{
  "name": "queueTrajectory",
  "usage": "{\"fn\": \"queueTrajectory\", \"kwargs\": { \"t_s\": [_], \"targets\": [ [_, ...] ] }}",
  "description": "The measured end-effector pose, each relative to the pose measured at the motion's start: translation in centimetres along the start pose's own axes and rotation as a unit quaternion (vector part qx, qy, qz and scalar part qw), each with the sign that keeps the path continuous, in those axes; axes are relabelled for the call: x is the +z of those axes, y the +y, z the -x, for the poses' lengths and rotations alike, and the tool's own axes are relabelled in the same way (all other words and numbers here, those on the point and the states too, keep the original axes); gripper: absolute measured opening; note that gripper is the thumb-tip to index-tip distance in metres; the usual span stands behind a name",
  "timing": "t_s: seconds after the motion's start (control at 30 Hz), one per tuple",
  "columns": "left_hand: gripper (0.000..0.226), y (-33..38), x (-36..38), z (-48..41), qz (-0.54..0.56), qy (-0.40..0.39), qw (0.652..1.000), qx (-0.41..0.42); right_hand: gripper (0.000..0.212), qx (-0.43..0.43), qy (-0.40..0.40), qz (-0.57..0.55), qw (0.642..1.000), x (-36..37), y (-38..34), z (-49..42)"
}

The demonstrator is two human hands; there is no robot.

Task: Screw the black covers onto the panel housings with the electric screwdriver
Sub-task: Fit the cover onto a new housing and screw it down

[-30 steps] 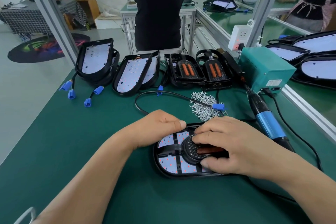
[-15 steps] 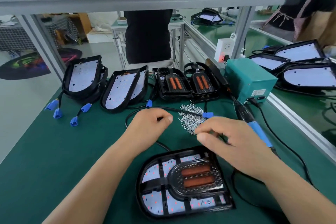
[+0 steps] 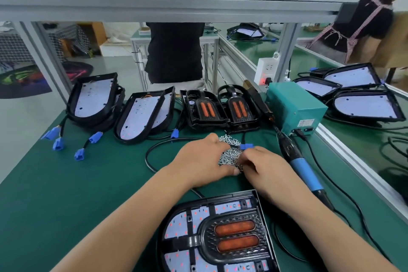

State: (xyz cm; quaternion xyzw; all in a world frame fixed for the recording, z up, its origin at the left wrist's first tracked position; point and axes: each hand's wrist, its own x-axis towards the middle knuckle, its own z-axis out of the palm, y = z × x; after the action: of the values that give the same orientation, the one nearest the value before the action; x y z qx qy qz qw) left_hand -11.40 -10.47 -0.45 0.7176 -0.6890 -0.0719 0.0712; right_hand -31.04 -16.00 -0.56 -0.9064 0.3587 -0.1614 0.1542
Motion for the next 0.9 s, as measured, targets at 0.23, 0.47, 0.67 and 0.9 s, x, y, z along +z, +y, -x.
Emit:
{"fn": "queueTrajectory", "kwargs": {
  "t_s": [0.23, 0.47, 0.67, 0.9],
  "targets": [
    [0.031, 1.0, 0.2, -0.8, 0.03, -0.011, 0.998, 0.053, 0.009, 0.034, 0.082, -0.089, 0.992, -1.8, 0.3, 1.1],
    [0.012, 0.0, 0.3, -0.9, 0.088, 0.004, 0.994, 0.057, 0.057, 0.141, 0.051, 0.162, 0.975, -6.1, 4.7, 4.6],
    [0.019, -0.8, 0.7, -1.4, 0.148, 0.046, 0.988, 0.015, 0.061, 0.177, -0.047, 0.169, 0.968, -5.6, 6.8, 7.2],
    [0.016, -2.4, 0.5, -0.2, 0.601, 0.02, 0.786, -0.144, 0.051, 0.221, 0.011, -0.088, 0.971, -5.8, 8.4, 7.2]
  ]
}}
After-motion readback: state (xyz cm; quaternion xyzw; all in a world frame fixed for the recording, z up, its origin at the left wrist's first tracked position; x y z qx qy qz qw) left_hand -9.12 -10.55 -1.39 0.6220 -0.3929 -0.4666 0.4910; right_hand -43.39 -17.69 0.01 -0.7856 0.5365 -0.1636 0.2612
